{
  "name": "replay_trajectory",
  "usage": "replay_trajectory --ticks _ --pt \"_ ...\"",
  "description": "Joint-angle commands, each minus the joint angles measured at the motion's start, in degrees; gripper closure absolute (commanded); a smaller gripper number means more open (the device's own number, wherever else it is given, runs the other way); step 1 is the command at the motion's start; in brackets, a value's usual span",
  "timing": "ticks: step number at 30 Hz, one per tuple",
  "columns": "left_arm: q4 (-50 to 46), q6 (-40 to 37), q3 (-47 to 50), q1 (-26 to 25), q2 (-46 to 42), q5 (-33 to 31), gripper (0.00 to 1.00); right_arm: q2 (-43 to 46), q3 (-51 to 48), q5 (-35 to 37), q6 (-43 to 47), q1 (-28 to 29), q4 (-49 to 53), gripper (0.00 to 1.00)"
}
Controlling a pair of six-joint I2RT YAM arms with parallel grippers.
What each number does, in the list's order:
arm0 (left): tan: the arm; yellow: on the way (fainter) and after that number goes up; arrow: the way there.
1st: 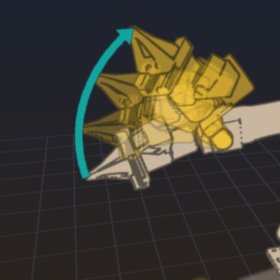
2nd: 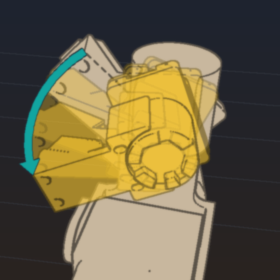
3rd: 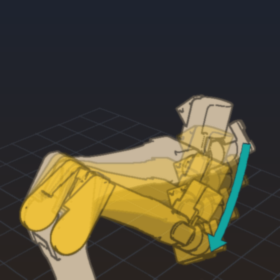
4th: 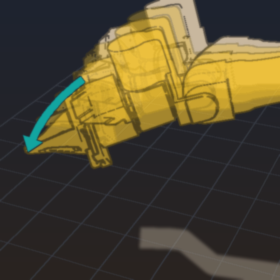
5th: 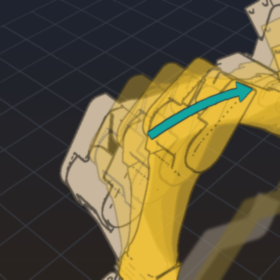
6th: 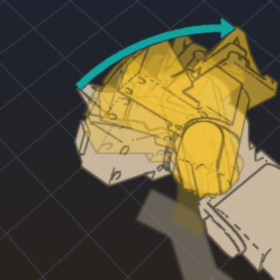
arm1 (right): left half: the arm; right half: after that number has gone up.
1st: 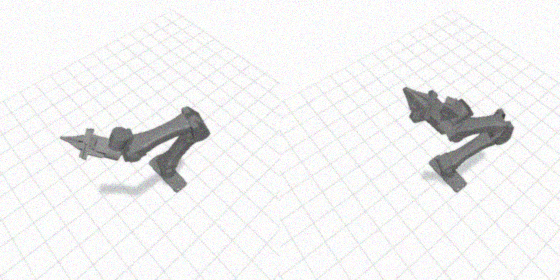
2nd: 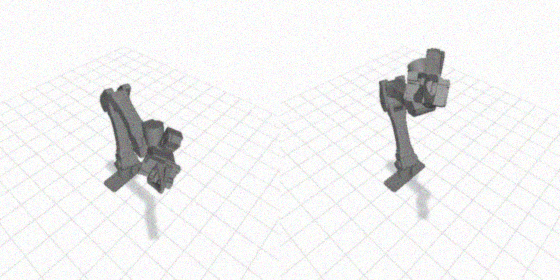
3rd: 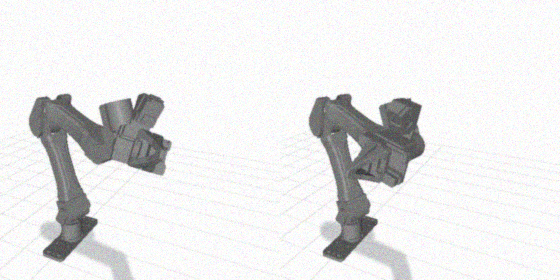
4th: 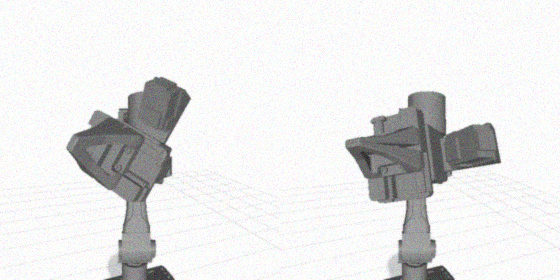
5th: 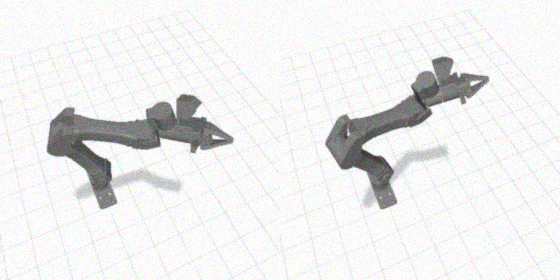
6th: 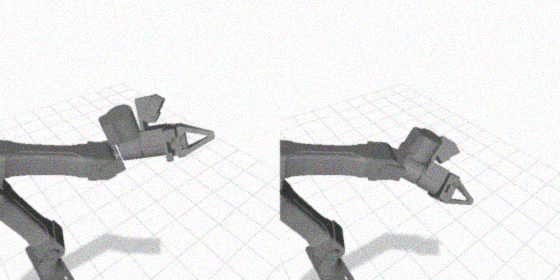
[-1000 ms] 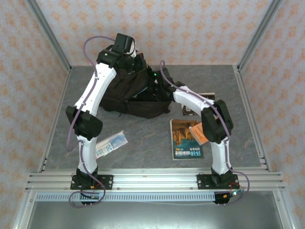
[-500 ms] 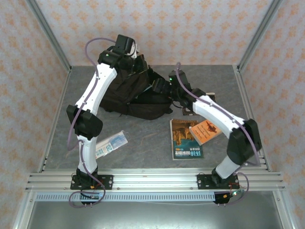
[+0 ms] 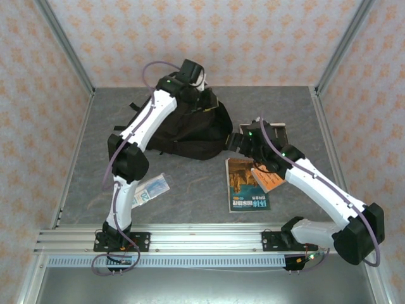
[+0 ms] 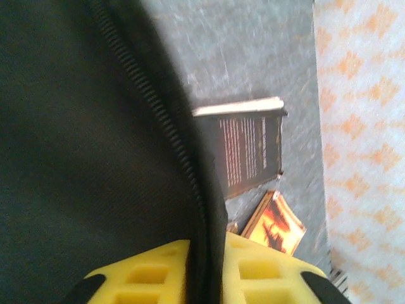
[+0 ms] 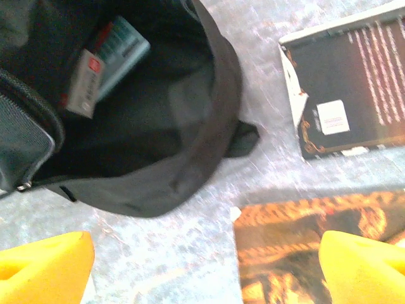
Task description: Pack the student bag
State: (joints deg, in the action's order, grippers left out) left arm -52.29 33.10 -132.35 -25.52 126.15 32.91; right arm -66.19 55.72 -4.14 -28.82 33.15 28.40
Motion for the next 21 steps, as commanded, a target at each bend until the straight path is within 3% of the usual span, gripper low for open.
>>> replay_trajectory --ticks 1,5,11,15,18,21 --pt "-0.2 -0.27 -1.24 -1.99 0.8 1.27 0.74 3.2 -0.5 -0.25 1.44 0.56 2.96 0.08" --pt "-2.25 -1.65 4.21 -2.47 -8.02 -5.23 0.55 3.71 0.93 -1.59 3.57 0.95 4.74 0.08" --pt "0.69 -1.37 29.53 0.43 -33.33 -16.72 0.33 0.5 0.03 -8.85 5.67 3.93 0.54 0.09" --pt "3.12 5.5 51.39 7.43 -50.51 -22.24 0.1 -7.09 3.37 -8.14 7.31 10.01 -0.19 0.09" --pt "-1.0 10.37 62.63 12.36 -58.72 -29.0 0.04 -11.89 5.03 -9.14 7.05 12.32 -1.75 0.1" --pt "-2.27 11.94 72.21 16.02 -62.28 -30.22 0.03 -15.33 5.7 -9.58 7.0 13.79 -3.62 0.1"
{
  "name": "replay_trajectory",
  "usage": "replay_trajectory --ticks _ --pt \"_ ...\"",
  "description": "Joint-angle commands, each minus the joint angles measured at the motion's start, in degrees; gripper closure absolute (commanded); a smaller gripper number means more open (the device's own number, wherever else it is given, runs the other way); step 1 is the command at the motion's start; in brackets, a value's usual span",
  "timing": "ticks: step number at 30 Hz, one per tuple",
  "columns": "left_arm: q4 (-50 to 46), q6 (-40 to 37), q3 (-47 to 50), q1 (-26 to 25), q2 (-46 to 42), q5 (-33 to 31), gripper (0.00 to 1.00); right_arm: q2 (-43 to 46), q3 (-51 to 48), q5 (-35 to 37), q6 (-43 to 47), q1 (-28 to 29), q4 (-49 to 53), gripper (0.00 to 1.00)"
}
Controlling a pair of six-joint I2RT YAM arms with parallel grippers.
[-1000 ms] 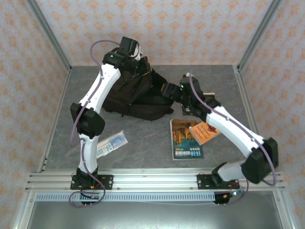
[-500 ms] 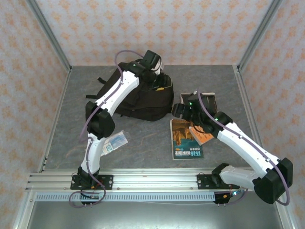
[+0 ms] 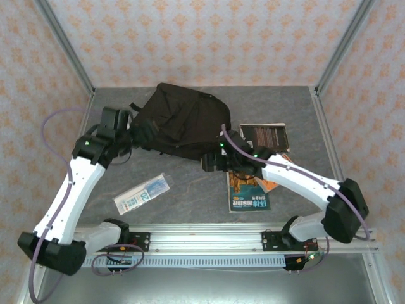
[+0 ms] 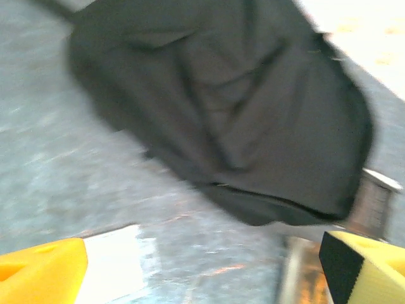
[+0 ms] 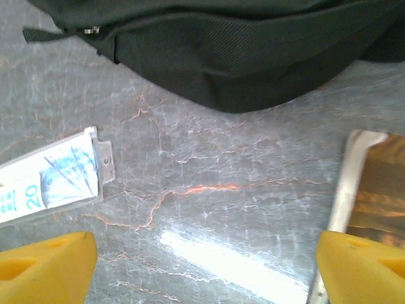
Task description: Pack the student bag
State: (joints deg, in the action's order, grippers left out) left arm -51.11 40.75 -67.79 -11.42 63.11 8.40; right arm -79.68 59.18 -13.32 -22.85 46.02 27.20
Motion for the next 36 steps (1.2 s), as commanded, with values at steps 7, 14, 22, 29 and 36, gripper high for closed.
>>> replay_trajectory --ticks 7,14,22,29,36 --pt "5.79 9.17 23.4 5.62 -0.23 -5.77 0.04 -5.05 1.97 -2.92 1.98 1.61 -3.38 0.11" --pt "14.67 8.56 28.89 5.62 6.81 -3.92 0.04 -4.94 -0.67 -4.65 2.09 1.59 -4.08 0.1" --pt "22.77 8.96 34.67 5.47 9.93 3.35 0.06 -7.24 -1.96 -6.99 0.23 1.6 -6.53 0.1" --pt "28.0 12.44 38.97 -0.05 6.75 6.75 0.07 -11.97 -0.69 -9.09 -1.14 1.62 -8.0 0.1" --pt "34.3 14.64 36.94 -7.83 8.11 7.74 0.07 -16.48 1.96 -11.99 -3.15 1.62 -9.62 0.1"
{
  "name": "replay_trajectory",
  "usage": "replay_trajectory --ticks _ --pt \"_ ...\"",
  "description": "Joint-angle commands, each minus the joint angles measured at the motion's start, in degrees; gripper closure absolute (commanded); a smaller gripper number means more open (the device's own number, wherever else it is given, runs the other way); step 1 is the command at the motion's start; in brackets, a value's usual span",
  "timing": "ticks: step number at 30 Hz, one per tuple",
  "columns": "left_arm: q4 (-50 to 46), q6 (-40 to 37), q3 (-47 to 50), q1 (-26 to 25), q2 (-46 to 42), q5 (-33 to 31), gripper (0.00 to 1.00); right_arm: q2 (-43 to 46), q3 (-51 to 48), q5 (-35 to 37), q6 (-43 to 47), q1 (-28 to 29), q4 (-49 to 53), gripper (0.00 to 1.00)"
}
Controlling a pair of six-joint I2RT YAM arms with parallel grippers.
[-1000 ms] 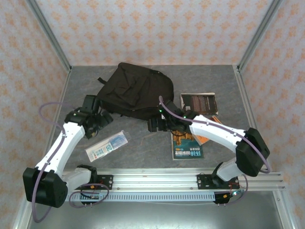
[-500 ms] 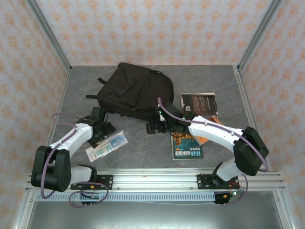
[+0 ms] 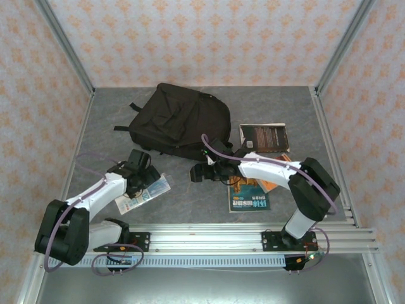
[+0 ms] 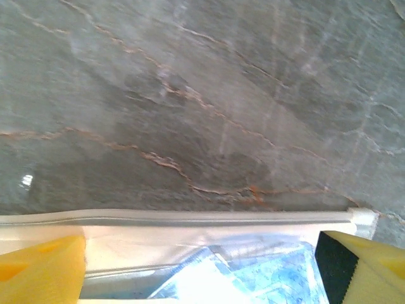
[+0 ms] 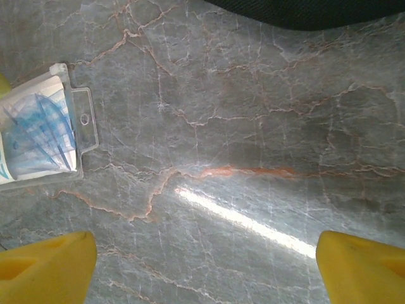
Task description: Pack the student bag
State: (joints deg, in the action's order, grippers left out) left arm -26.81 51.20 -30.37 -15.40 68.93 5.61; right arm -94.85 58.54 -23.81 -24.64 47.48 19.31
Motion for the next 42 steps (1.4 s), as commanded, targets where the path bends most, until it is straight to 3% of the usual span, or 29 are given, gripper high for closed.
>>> replay_trajectory --ticks 1,8,13,19,23,27,32,42 --pt "10.92 4.46 -1.07 -4.89 3.23 10.8 0.07 -1.32 2.8 -1.23 -1.51 0.15 -1.73 0.1" --pt "16.48 4.39 -8.17 -13.45 12.41 15.94 0.09 0.07 3.07 1.37 -1.45 0.15 0.07 0.1" --pt "15.55 3.89 -9.22 -14.64 7.93 15.94 0.11 2.23 1.87 2.45 -2.23 0.14 0.16 0.1" --pt "-1.65 0.08 -12.07 -12.91 -4.63 4.3 0.09 2.19 1.06 -2.77 -4.14 0.09 -2.92 0.11" --pt "-5.63 1.4 -9.71 -7.29 -7.6 2.81 0.09 0.66 -0.73 -8.1 -6.31 0.15 -7.47 0.11" --pt "-3.95 1.18 -6.97 -3.62 -6.06 3.08 0.1 -0.9 -3.03 -16.33 -9.22 0.09 -12.59 0.11" --pt "0.09 -0.22 -6.88 -3.06 -2.42 0.35 0.11 -0.13 -8.45 -22.4 -14.86 0.28 -18.23 0.12" --pt "6.59 -2.16 -7.51 -3.06 7.24 5.13 0.13 -3.05 -15.25 -24.51 -21.7 0.42 -27.77 0.12"
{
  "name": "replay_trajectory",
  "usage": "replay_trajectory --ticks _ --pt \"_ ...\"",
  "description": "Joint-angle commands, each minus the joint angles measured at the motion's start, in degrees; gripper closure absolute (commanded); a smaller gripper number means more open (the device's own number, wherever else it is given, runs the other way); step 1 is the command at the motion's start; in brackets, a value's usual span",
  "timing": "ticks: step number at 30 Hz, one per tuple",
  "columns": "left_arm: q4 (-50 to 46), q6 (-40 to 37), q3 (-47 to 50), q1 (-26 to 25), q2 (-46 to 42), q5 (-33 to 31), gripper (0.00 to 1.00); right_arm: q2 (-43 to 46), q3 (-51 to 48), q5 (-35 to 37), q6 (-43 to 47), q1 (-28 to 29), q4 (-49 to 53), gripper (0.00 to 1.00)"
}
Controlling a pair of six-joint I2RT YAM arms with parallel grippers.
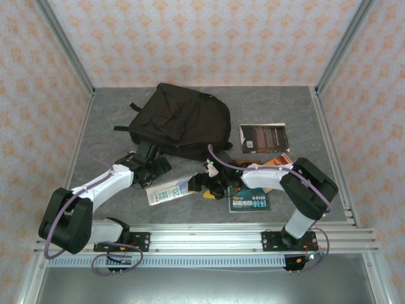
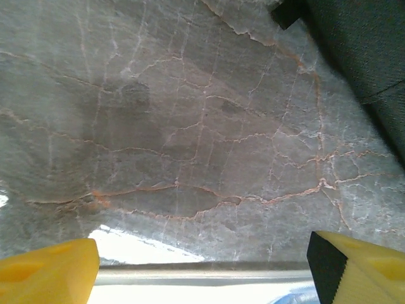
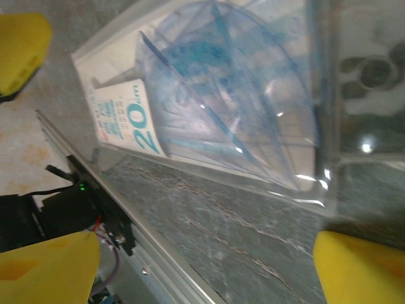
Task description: Pack the student bag
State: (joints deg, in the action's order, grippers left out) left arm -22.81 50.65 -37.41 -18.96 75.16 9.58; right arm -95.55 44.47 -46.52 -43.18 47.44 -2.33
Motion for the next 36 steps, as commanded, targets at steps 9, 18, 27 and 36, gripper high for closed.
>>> replay_trajectory --ticks 9,18,27,36 --pt "5.22 -1.53 3.05 0.51 1.59 5.26 0.15 -5.54 2.4 2.12 -5.45 -0.02 -9.41 0.14" --pt "8.34 -0.21 6.44 0.5 1.05 8.16 0.15 -8.09 7.13 6.35 -15.21 -0.48 -16.92 0.14" --pt "9.45 0.42 6.73 0.42 1.53 10.11 0.16 -9.68 5.42 10.4 -21.87 -0.43 -26.98 0.16" --pt "8.23 -0.28 5.72 0.37 2.37 9.32 0.17 -11.39 5.48 11.44 -24.63 -0.27 -23.77 0.27"
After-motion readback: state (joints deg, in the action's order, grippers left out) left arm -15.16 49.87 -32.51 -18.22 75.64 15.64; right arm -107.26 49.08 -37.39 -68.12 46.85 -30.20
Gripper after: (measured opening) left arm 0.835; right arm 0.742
